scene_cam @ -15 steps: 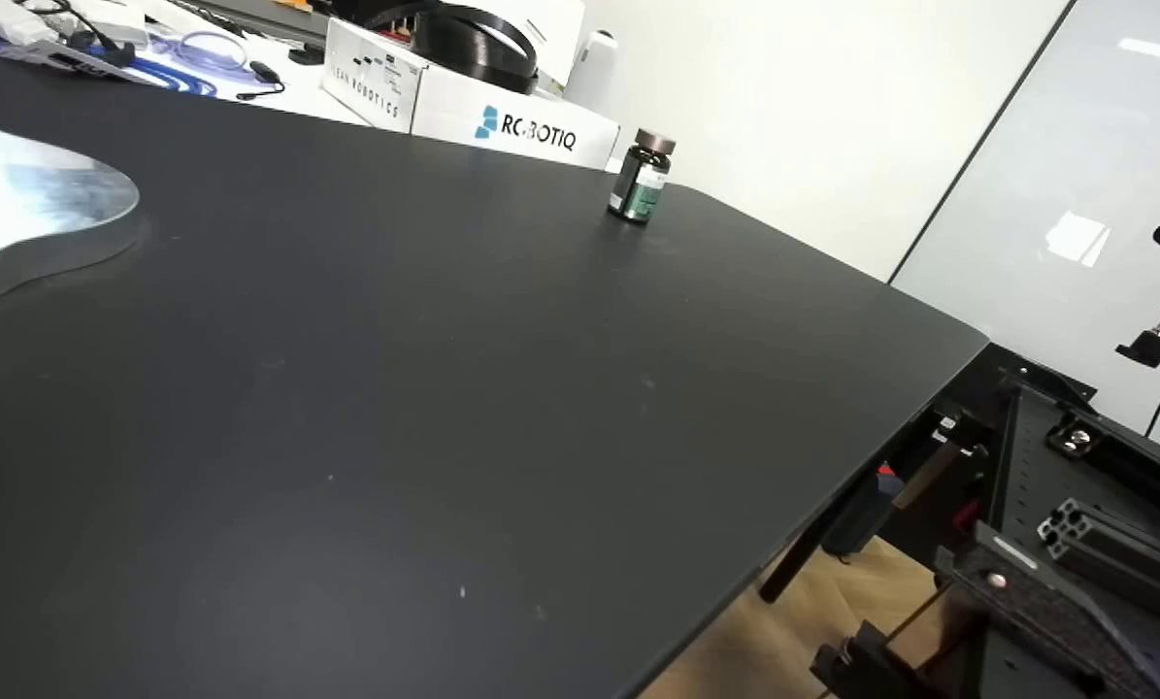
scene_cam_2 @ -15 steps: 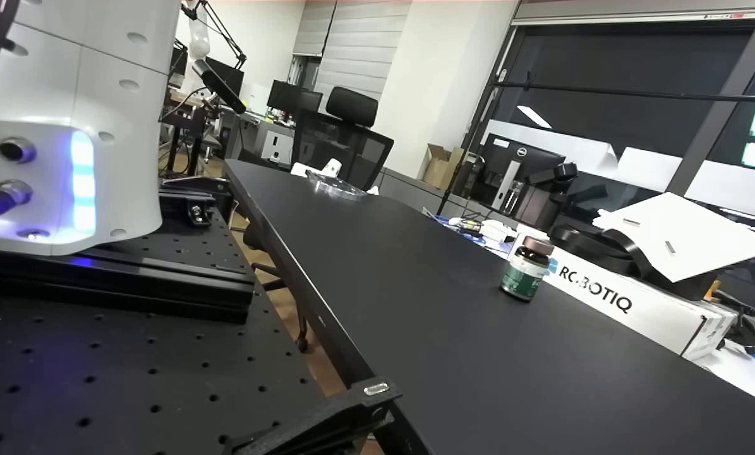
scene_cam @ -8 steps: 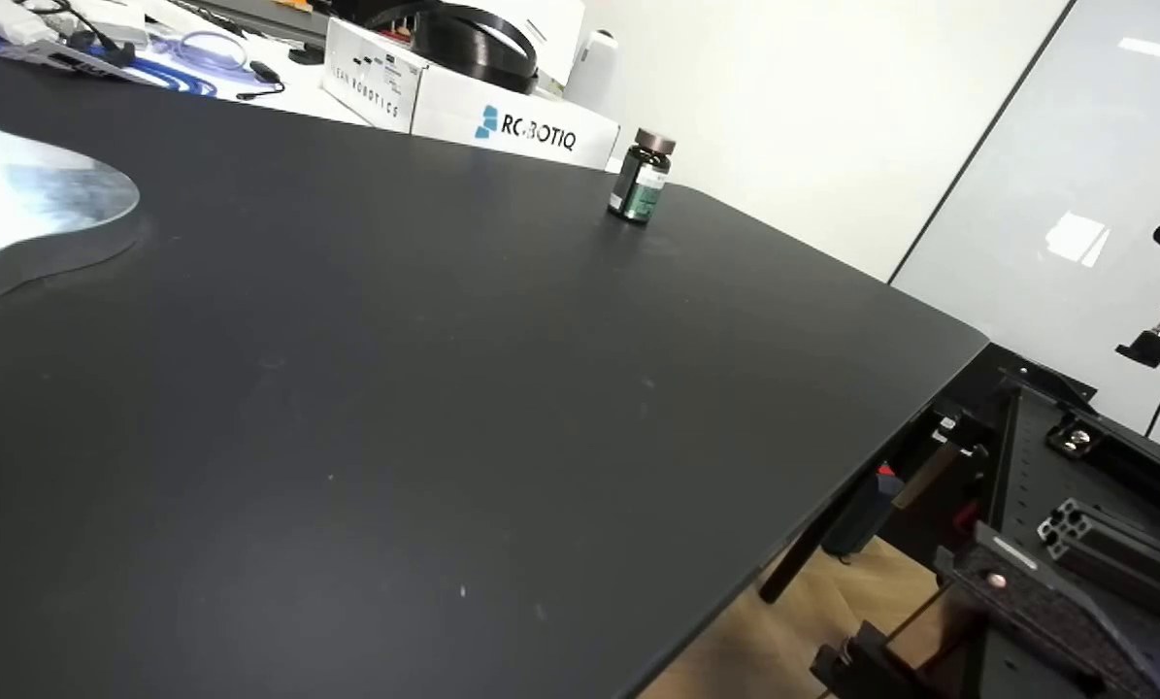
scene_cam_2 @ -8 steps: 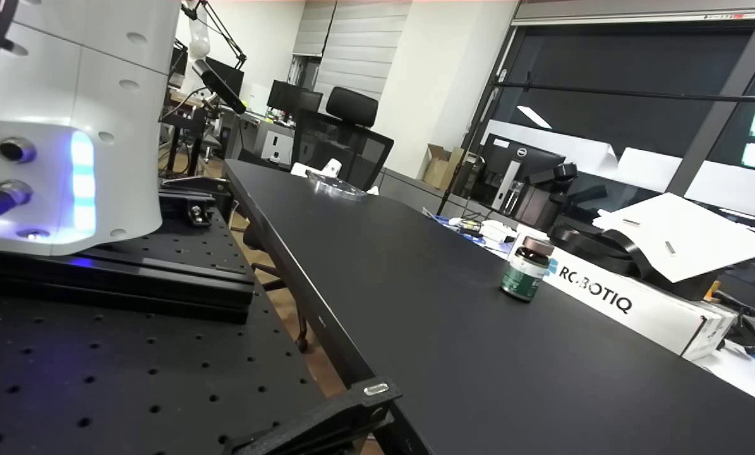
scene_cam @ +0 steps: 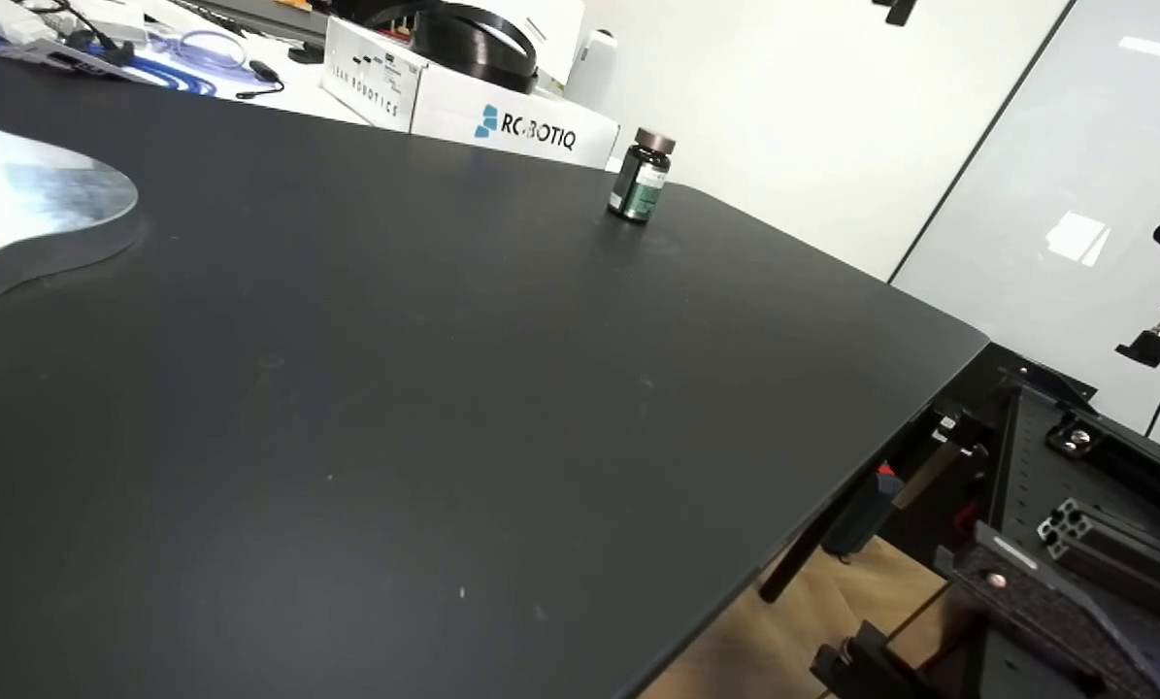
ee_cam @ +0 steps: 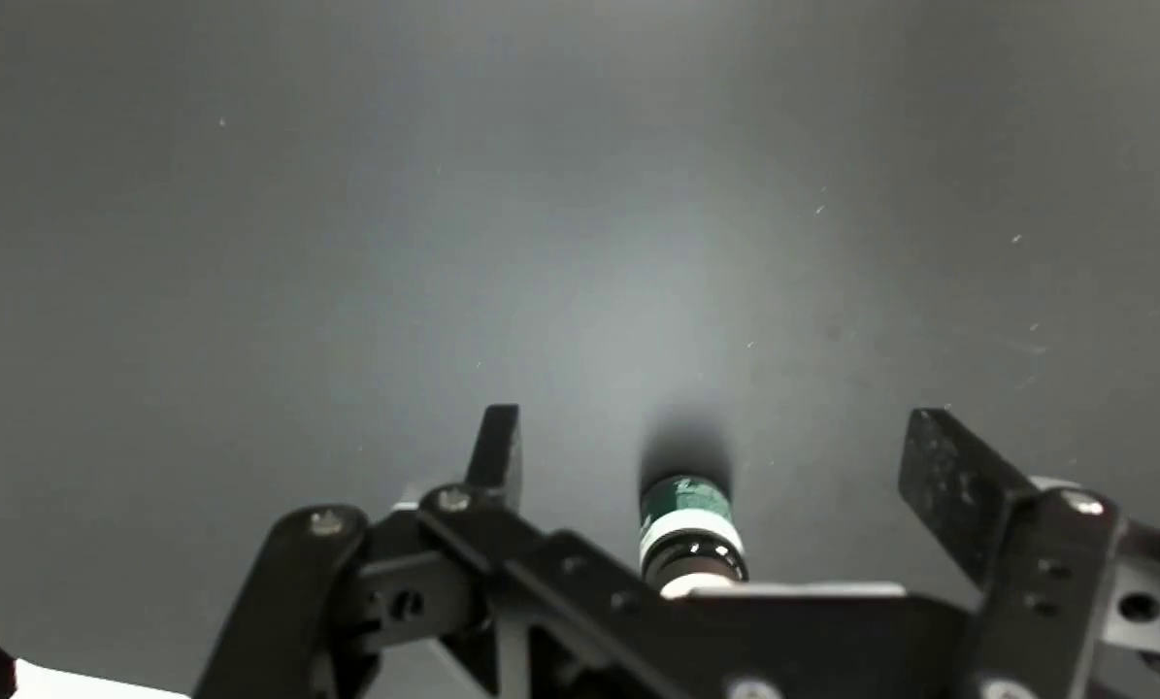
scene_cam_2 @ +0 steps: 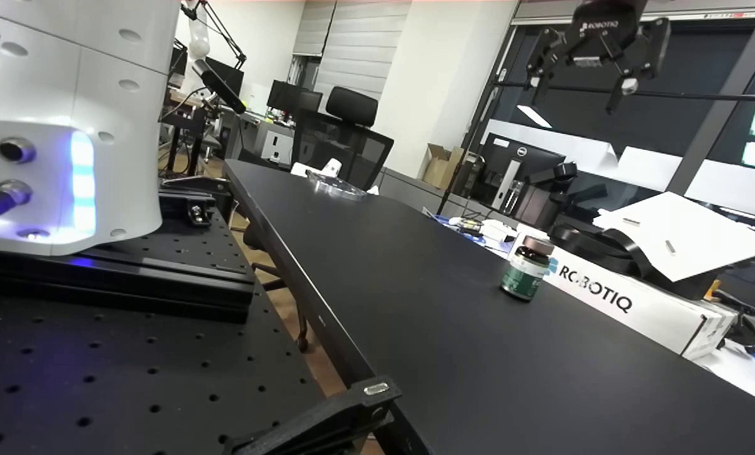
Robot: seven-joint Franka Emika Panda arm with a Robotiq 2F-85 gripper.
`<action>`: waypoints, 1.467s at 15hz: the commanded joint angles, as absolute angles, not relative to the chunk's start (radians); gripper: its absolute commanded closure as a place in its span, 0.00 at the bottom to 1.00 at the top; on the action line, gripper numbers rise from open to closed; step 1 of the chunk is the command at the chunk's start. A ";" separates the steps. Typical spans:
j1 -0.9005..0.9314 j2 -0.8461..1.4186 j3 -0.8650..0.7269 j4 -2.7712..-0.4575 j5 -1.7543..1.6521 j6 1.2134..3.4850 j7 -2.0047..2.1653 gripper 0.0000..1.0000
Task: Move the bottle to the left
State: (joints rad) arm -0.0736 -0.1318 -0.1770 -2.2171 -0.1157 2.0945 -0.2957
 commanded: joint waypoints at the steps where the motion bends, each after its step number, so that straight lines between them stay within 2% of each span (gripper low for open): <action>1: -0.079 0.116 -0.177 -1.980 -0.071 2.139 -0.258 0.00; 4: -0.093 0.188 -0.127 -1.866 0.000 2.033 -0.288 0.00; 5: -0.103 0.143 -0.132 -1.965 -0.034 2.117 -0.291 0.00; 10: -0.103 0.186 -0.111 -1.889 -0.009 2.060 -0.291 0.00; 15: -0.096 0.291 -0.083 -1.873 0.004 2.250 -0.286 0.00; 22: -0.104 0.413 -0.058 -1.897 -0.037 2.386 -0.296 0.00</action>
